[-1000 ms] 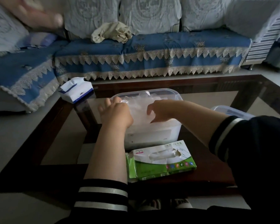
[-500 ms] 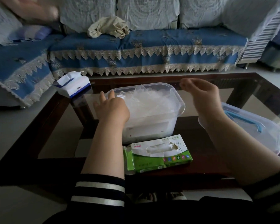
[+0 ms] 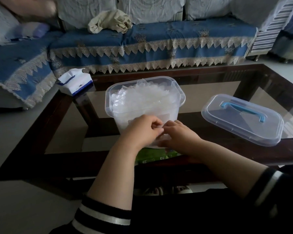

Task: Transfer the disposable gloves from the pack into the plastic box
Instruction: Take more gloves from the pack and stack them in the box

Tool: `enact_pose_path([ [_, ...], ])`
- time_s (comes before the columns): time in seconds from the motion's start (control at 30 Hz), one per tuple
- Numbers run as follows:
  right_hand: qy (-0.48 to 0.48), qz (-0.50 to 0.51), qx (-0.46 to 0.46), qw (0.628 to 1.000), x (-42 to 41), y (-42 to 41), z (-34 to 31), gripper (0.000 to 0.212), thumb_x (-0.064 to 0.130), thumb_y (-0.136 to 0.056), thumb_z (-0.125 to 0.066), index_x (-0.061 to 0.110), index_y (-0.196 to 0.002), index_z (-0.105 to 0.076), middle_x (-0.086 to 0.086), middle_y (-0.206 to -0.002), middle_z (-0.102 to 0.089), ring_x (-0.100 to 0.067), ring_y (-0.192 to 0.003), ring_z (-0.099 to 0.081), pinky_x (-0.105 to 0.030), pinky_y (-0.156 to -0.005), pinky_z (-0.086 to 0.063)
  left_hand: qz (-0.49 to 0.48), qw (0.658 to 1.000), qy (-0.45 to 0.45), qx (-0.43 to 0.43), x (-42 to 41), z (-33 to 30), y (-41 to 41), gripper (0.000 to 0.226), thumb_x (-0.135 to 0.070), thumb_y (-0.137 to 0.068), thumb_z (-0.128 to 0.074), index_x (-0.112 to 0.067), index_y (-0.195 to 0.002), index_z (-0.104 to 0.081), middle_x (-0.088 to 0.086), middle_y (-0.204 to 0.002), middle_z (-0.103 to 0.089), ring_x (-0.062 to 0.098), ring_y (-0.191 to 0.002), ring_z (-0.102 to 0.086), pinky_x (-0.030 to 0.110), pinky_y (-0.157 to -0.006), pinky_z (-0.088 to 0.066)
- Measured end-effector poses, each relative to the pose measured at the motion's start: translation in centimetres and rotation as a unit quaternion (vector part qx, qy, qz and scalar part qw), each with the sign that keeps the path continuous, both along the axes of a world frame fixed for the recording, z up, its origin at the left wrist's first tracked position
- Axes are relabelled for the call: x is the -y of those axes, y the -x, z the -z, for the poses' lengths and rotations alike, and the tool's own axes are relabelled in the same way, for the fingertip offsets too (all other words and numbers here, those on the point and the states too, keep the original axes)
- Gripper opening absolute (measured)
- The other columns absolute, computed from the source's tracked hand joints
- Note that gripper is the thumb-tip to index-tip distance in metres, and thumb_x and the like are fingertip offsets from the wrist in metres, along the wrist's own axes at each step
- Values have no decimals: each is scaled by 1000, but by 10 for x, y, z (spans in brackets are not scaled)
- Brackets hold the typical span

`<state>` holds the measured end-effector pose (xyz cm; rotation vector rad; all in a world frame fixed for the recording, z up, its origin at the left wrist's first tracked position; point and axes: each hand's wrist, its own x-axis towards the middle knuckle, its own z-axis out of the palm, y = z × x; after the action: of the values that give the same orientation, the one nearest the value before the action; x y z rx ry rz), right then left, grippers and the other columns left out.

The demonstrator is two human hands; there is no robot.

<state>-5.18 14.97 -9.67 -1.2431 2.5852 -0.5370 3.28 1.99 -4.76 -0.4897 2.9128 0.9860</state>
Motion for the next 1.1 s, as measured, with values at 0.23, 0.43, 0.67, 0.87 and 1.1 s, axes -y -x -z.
enact_pose_path([
  [0.23, 55, 18, -28, 998, 2, 0, 1, 12, 30, -89, -63, 24, -95, -72, 6, -106, -60, -15, -103, -51, -27, -73, -36, 14, 995, 37, 88, -1, 42, 11, 42, -36, -75, -81, -26, -111, -62, -5, -111, -66, 20, -100, -61, 40, -90, -51],
  [0.43, 228, 92, 42, 968, -2, -1, -23, 4, 18, -89, -65, 17, -88, -69, 9, -84, -61, -7, -77, -56, -19, -72, -45, 56, 984, 85, 149, 0, 45, 19, 38, -40, -75, -69, -22, -109, -65, 1, -106, -67, 23, -98, -63, 33, -83, -51],
  [0.67, 513, 138, -2, 848, -37, 5, -74, 13, 9, -86, -66, 21, -90, -63, 2, -98, -61, 5, -85, -59, -12, -79, -49, 47, 995, 51, 72, 5, 14, 7, 32, -30, -91, -66, -12, -117, -59, -2, -105, -54, 12, -94, -48, 23, -77, -35],
  [0.87, 519, 158, -16, 840, -46, 16, -75, 15, 13, -84, -68, 27, -87, -64, 5, -101, -59, 1, -90, -60, -18, -85, -51, -108, 923, -203, -310, -5, -32, -1, 30, -48, -99, -36, -28, -102, -57, -9, -96, -71, 2, -85, -68, 31, -85, -55],
  [1.1, 474, 187, -94, 855, -34, 21, -72, 14, 17, -83, -71, 23, -95, -70, 8, -103, -56, -11, -99, -55, -30, -88, -49, 8, 919, -272, -286, -16, -45, 16, 80, -69, -71, -60, -34, -137, -33, 2, -99, -74, 4, -92, -67, 30, -93, -52],
])
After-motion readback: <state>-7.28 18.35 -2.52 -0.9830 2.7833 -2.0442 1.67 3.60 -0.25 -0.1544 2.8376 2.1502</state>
